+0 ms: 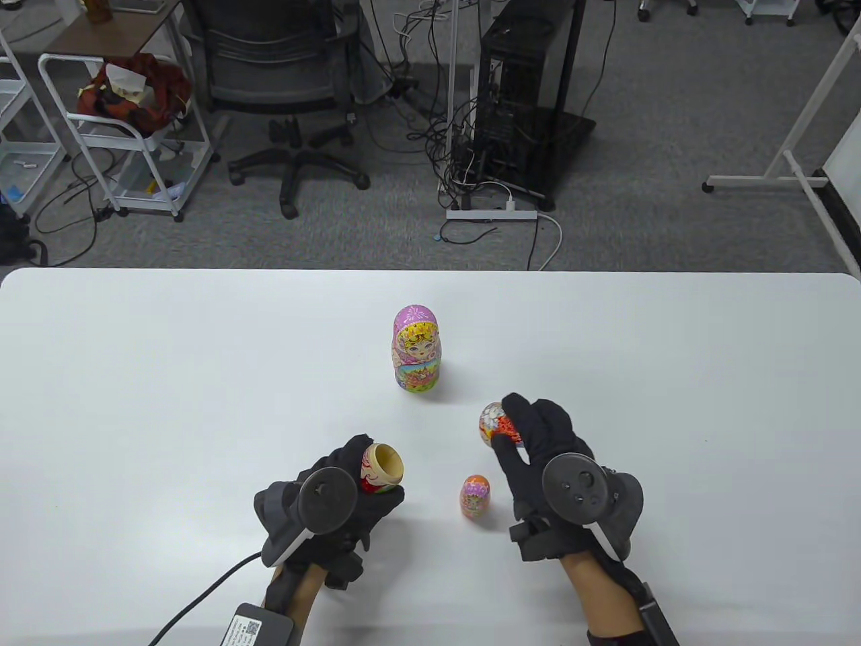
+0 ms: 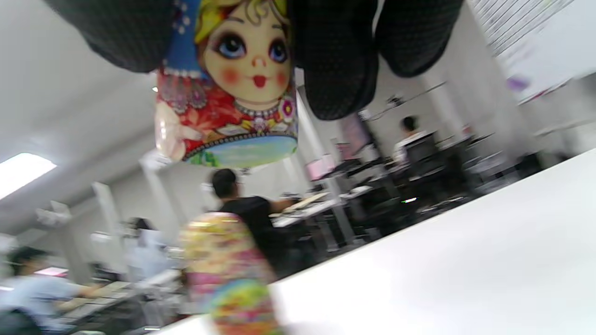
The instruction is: Nest individual Russian dolls into a nested set
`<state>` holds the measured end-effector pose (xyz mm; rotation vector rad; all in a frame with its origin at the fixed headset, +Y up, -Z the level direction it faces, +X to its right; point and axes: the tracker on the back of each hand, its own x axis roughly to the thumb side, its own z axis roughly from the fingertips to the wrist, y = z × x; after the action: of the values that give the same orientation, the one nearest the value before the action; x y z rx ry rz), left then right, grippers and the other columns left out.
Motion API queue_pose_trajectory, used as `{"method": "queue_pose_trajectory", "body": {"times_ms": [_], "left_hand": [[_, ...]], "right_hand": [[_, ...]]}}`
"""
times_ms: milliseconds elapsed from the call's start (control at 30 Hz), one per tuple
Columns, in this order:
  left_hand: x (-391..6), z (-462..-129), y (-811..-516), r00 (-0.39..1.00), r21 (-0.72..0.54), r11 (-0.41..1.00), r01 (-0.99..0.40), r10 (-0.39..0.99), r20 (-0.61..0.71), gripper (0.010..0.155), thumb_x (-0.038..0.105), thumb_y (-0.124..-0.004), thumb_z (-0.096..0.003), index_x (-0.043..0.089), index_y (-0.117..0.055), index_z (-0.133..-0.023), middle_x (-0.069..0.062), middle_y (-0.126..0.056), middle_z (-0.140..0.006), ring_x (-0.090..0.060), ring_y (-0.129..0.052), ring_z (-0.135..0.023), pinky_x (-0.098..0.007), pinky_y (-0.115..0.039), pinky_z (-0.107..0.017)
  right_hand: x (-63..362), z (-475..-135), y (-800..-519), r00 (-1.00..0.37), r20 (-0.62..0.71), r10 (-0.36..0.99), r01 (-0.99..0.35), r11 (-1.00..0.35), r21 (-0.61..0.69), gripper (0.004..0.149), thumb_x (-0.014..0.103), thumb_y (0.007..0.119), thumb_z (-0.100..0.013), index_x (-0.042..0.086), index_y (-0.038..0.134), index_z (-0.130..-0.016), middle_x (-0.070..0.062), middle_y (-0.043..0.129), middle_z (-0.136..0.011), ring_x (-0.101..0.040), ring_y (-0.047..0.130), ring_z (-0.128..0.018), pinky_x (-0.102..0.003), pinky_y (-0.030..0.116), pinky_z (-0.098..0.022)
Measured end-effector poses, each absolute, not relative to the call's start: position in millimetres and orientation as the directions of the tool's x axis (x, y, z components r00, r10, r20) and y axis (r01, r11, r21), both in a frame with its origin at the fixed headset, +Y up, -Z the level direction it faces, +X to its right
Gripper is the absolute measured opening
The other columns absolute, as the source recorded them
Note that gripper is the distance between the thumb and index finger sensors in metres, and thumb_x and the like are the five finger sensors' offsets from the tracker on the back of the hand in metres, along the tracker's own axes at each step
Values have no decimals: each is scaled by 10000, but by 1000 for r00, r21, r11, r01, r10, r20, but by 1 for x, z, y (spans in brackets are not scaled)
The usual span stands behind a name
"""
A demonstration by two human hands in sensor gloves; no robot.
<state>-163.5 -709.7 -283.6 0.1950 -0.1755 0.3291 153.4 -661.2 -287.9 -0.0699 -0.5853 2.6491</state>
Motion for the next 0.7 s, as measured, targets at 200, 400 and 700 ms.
{"method": "queue_pose_trajectory", "body": {"times_ms": [200, 400, 700], "left_hand": [[-156, -283, -715, 939, 135, 946, -295, 261, 222, 933, 747, -853, -303, 242, -577, -1038, -29, -854, -942, -178, -970, -739, -475, -807, -602], [-153, -282, -717, 941, 125, 952, -280, 246, 233, 935, 754, -852, -299, 277, -558, -1049, -28, -847, -940, -180, -960, -745, -477, -801, -608], [-151, -281, -717, 939, 113, 952, -283, 251, 233, 947, 748, -837, -306, 218, -562, -1041, -26, -859, -918, -174, -968, -722, -472, -807, -600]], "right_hand": [[186, -314, -703, -934, -258, 245, -192, -958, -215, 688, 537, 773, -473, 329, 401, -1013, -85, 615, -1021, -261, 867, -788, -498, 693, -660], [196, -326, -736, -930, -344, 131, -118, -991, -57, 682, 526, 806, -460, 364, 444, -1015, -89, 619, -1026, -272, 859, -797, -509, 682, -667], [202, -330, -757, -923, -380, 64, -91, -994, 53, 667, 526, 789, -471, 390, 440, -1023, -85, 586, -1049, -289, 816, -837, -527, 651, -687]]}}
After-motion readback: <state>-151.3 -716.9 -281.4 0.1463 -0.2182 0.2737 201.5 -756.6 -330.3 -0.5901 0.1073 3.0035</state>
